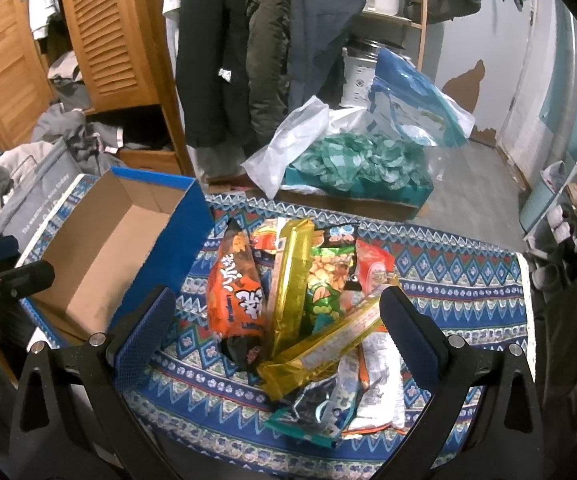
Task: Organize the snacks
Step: 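Grasp the orange chip bag with the left gripper while the right grasps a gold wafer bar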
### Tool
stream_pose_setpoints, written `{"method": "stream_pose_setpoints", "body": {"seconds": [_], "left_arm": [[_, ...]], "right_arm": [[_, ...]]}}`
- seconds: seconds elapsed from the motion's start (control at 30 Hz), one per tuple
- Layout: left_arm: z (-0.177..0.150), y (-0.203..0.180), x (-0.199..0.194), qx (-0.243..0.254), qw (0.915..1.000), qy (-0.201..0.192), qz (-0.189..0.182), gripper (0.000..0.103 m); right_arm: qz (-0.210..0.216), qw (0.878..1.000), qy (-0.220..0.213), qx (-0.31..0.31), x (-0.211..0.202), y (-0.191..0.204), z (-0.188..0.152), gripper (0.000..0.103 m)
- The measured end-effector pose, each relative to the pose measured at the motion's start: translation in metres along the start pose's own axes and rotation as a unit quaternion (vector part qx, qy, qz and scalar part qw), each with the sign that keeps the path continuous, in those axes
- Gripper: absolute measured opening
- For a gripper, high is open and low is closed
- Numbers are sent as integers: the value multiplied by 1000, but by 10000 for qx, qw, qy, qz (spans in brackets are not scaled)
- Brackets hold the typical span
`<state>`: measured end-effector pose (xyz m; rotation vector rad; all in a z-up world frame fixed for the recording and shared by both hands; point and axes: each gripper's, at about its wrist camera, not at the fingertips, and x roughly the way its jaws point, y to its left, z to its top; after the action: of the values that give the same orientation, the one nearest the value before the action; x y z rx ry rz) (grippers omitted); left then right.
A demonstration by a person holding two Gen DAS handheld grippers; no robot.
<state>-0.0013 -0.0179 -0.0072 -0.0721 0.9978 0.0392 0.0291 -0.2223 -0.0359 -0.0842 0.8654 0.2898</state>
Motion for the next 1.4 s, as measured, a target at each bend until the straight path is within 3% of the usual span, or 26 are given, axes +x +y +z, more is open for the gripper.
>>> {"method": "stream_pose_setpoints", "body": {"seconds": [0.2,0.4,0.57,1.0,1.2,1.4], "left_arm": [[0,-6,24,86,9995,278,132,88],[0,-12,50,-26,9973,729,-40,88],[1,-23,61,-3,9962,864,-95,88],[7,-48,113,-274,9871,1514,-431,88],[10,-57,140,-444,9825,1757,-438,88],[13,-60,163,-648,9784,1912,-453,88]], "right_arm": [[-122,9997,164,153,8,-13,-1,101],[-281,9983,320,394,19,-31,-4,101],[-379,9953,542,704,34,-52,-9,101],[-339,9824,1177,1410,79,-86,-31,99],[-152,9719,1516,1794,108,-95,-36,92],[-230,9644,1784,1940,138,-98,-45,90]]}}
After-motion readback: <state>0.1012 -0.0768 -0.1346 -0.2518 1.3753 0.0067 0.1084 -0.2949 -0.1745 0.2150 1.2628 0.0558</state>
